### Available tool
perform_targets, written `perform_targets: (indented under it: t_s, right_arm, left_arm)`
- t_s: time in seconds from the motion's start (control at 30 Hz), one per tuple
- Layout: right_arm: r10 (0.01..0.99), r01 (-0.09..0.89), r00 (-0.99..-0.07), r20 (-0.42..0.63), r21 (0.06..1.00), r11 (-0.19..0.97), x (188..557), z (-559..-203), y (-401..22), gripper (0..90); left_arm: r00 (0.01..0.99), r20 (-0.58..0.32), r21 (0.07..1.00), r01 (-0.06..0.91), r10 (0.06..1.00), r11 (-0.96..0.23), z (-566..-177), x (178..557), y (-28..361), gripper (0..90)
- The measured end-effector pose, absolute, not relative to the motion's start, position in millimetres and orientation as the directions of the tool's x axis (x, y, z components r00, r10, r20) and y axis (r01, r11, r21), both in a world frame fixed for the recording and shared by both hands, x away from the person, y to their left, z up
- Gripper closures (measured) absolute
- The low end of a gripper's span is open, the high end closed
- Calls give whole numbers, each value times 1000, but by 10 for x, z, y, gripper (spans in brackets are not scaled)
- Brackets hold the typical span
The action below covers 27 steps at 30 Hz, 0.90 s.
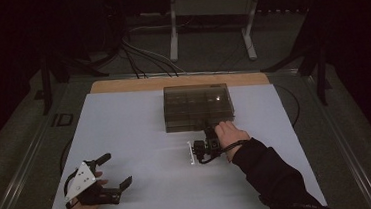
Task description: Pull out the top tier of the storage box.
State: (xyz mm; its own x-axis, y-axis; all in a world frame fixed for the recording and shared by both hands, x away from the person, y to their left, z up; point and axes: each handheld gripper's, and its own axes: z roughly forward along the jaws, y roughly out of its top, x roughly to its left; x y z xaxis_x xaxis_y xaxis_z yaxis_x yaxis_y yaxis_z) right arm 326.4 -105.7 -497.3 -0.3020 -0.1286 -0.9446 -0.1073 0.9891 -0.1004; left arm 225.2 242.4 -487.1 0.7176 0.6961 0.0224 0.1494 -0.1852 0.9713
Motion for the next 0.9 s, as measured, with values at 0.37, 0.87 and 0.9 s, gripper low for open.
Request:
perform_targets:
  t_s: [0.37,0.87,0.9]
  right_arm:
    - [-26,-163,-487,-873,62,985,3305,-4785,-1225,547]
    - [168,-66,-712,-682,304,950,3398,-4484,-1508,46]
    - [174,-62,-724,-667,314,947,3399,-4472,-1519,41]
  left_arm:
    - [716,22,969,156,698,-191,-4874,2255,2422,2]
    - [714,22,969,157,699,-191,-4879,2258,2425,2]
    - [714,22,969,157,700,-190,-4880,2258,2425,2]
